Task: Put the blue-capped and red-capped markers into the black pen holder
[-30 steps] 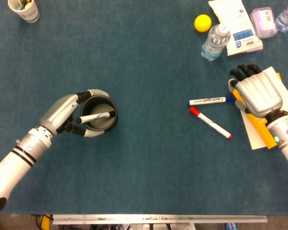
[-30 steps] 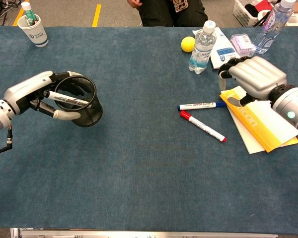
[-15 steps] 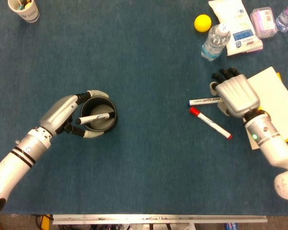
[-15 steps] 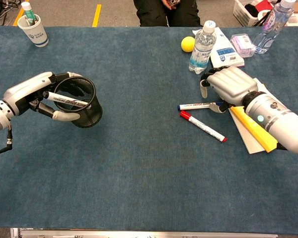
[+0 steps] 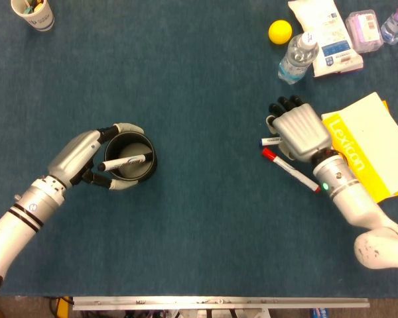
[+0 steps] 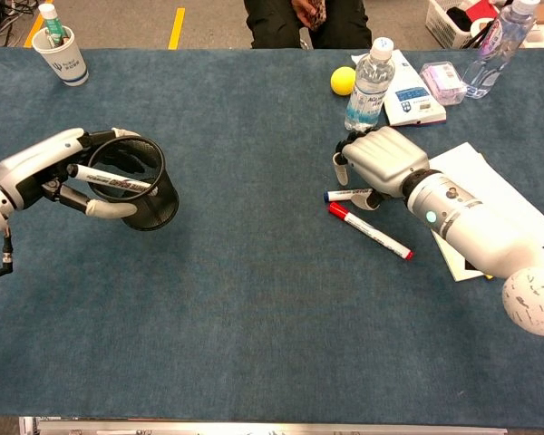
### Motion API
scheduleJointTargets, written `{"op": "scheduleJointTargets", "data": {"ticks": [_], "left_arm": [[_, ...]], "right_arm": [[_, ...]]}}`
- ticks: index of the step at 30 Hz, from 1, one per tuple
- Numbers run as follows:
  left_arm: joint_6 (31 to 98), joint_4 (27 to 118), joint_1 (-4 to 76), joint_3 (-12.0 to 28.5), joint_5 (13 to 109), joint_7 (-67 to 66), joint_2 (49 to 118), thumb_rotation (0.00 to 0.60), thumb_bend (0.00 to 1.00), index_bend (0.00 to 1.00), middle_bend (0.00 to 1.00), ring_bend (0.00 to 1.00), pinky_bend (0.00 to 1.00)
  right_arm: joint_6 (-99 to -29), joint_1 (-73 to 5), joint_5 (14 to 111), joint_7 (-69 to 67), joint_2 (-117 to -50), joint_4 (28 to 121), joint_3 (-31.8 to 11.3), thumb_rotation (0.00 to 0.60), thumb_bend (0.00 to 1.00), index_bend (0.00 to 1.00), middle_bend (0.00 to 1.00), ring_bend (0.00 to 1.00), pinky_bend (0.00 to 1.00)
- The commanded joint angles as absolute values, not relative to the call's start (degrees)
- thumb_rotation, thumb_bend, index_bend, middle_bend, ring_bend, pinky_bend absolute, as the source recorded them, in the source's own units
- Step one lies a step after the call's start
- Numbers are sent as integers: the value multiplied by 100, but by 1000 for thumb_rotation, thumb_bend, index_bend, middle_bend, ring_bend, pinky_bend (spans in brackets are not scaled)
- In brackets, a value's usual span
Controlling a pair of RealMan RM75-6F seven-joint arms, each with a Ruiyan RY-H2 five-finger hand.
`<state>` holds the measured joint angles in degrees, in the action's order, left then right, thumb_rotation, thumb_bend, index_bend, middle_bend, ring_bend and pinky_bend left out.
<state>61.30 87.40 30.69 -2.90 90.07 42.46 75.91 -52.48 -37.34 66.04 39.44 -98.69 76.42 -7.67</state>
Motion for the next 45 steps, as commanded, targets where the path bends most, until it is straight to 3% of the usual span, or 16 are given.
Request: {"op": "scheduleJointTargets", "data": {"ticks": [1,27,39,45], "left_arm": [[6143,8736,3065,-290,9017,4263,7586,541,168,223,352,302,224],[6170,8659,3031,-295,9023,4380,7623,543,168,219,351,299,224],[5929,8676,3183,-140,8850,4422,7736,542,168,219,352,300,224],[5661,8636,3352,-76,8790,4282,7911,541,168,218,351,299,224]], "right_arm": [[-5225,-3800,6525,4055,-9928,7614,-751,600,261,506,285,177,209],[-5295,-3994,6064,4180,-9943,7656,-647,600,294,596,323,177,234],[-5183,-3897,6092,2126,-8764,9527,-1509,600,294,616,339,178,234],[-5112,-3856,6377,630,-8558,10042,-1963,600,294,633,353,177,234]]}}
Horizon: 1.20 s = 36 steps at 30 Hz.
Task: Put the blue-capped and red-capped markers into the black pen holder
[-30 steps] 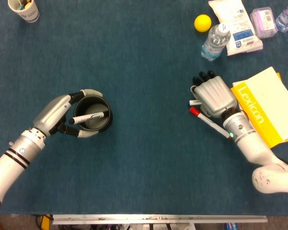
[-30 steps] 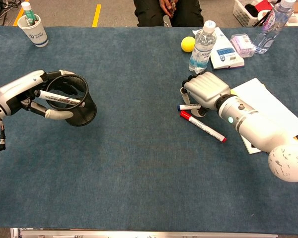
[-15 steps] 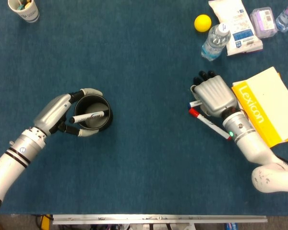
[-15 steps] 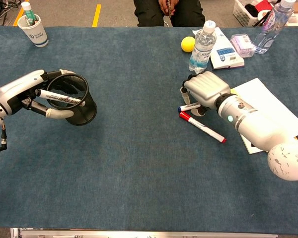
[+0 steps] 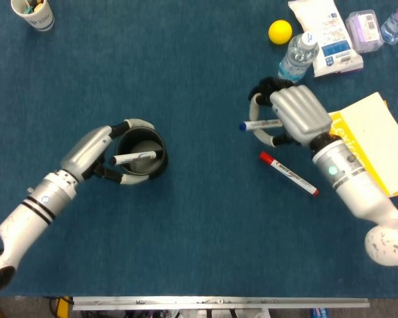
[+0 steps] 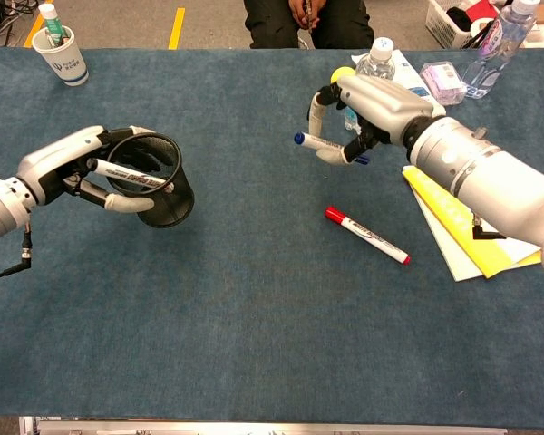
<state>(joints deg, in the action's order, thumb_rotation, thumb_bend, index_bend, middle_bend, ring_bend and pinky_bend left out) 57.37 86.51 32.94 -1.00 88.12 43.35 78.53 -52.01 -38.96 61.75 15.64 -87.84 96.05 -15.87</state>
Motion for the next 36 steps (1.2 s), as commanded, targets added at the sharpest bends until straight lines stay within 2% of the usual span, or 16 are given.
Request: {"op": "scheduleJointTargets", "data": {"ticks": [1,6,14,26,36], "left_arm": [[5621,8630,3378,-68,8782,4261,7938,541,168,218,351,299,224],[5397,8548,3513,8,8669,4228,8103,543,168,218,351,299,224],[5206,8505,3685,127,8579,4152,8319,542,168,219,351,300,224],[4920,8469,3980,333,8421,3966,8672,542,168,218,352,300,224],[4875,8530,4124,523,8292,3837,8690,542,168,219,351,299,224]], "right_arm": [[-5082,-3859,6441,421,-8550,10090,-1998,600,294,634,354,178,234],[-4973,-3917,6770,-511,-8599,10275,-2098,600,293,635,355,177,241],[-4985,-4082,6994,-1217,-8709,10424,-2208,600,289,635,355,177,242],[-5172,-4344,6977,-1412,-9060,10422,-2194,600,288,635,355,177,243],[-5205,-4509,6815,-1322,-9200,10281,-2133,600,276,635,350,175,226]]}}
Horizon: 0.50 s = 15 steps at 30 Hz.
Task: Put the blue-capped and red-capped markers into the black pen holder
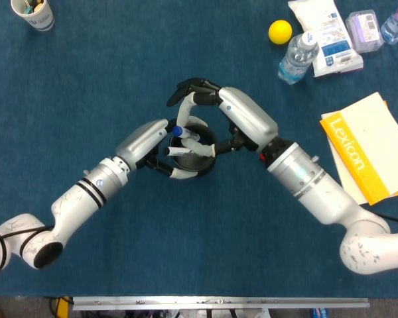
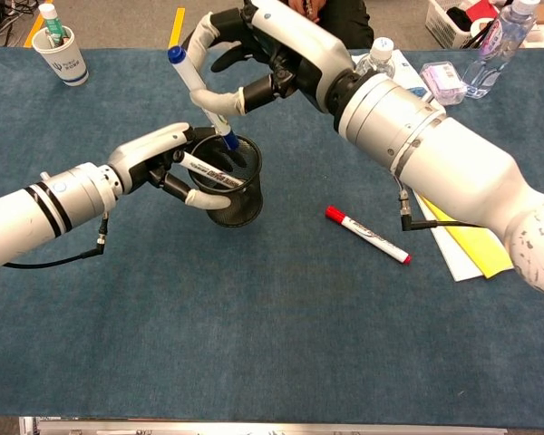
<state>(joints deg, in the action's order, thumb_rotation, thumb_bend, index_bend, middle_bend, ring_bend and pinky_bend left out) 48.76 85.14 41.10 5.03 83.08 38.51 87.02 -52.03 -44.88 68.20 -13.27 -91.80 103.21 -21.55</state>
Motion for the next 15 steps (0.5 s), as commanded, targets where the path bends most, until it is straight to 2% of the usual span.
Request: {"op": "scheduleJointTargets", "data": {"ticks": [1,5,10,15], "left_arm": [[4879,8541,4129,538,8278,3831,8682,543,168,219,352,299,224],[4865,8599,4153,597,8199,3828,8652,543,168,219,351,299,224],[4844,8573,4144,603,8116,3812,8641,540,168,218,351,299,224],[4874,8577,4119,602,8105,3791,8564,542,168,217,352,299,224]], "right_arm": [[-5207,-4518,6815,-1326,-9213,10250,-2121,600,270,635,347,173,222],[-5154,-4588,6827,-1379,-9292,10088,-2067,600,220,628,323,160,190],[-5133,-4646,6979,-1411,-9316,9973,-1994,600,115,509,247,95,105],[-5199,-4633,7106,-1430,-9226,9921,-1954,600,77,403,197,60,78]]}}
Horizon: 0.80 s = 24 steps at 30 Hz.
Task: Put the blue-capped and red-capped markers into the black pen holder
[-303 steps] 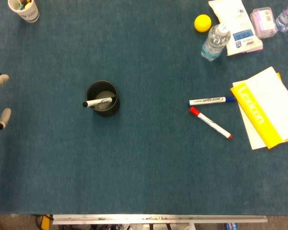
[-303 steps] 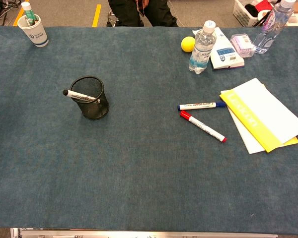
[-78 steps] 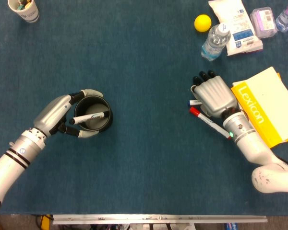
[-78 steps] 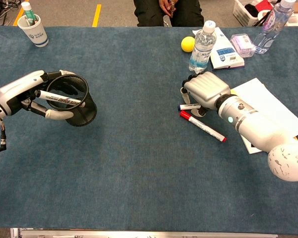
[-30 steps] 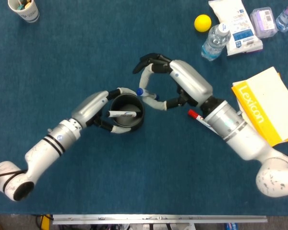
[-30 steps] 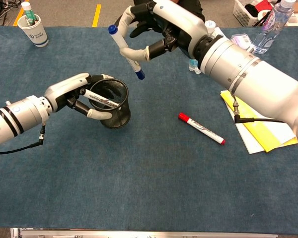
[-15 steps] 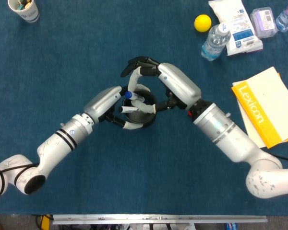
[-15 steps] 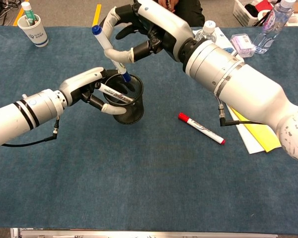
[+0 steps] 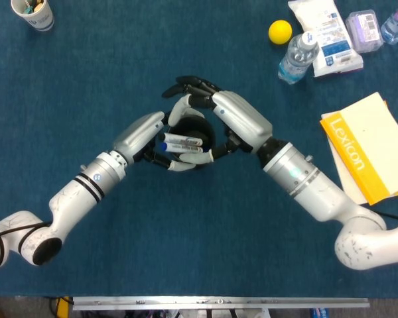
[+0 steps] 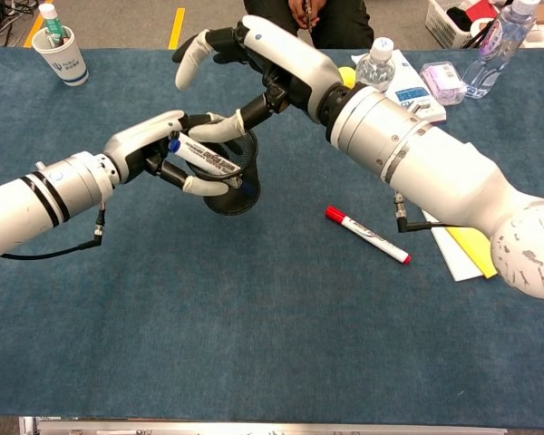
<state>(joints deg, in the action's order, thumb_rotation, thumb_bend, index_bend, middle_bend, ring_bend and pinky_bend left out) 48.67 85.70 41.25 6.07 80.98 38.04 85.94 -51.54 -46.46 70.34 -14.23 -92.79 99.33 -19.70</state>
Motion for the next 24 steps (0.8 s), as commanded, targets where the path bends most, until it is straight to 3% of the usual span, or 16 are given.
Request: {"op": "scheduleJointTargets", "data": {"ticks": [1,9,17,24], "left_arm": [[4886,8583,4110,589,8122,3775,8525,543,168,217,352,299,224],[5111,8668,3920,449,8236,3682,8142,544,168,217,351,300,224],[5356,8795,3678,302,8303,3649,7800,545,168,217,351,299,224],[5478,8865,3569,234,8363,3540,7694,543,168,218,351,299,224]], "right_arm": [[-5250,-4606,7193,-1421,-9160,9930,-1933,600,77,400,194,58,77],[-5664,-4200,8058,-1456,-8186,10055,-1567,600,80,400,199,58,77],[-5699,-3940,9047,-1607,-6988,10039,-935,600,92,400,238,58,122],[-5796,-3847,9709,-1297,-6664,9618,-428,600,96,400,242,58,133]]}}
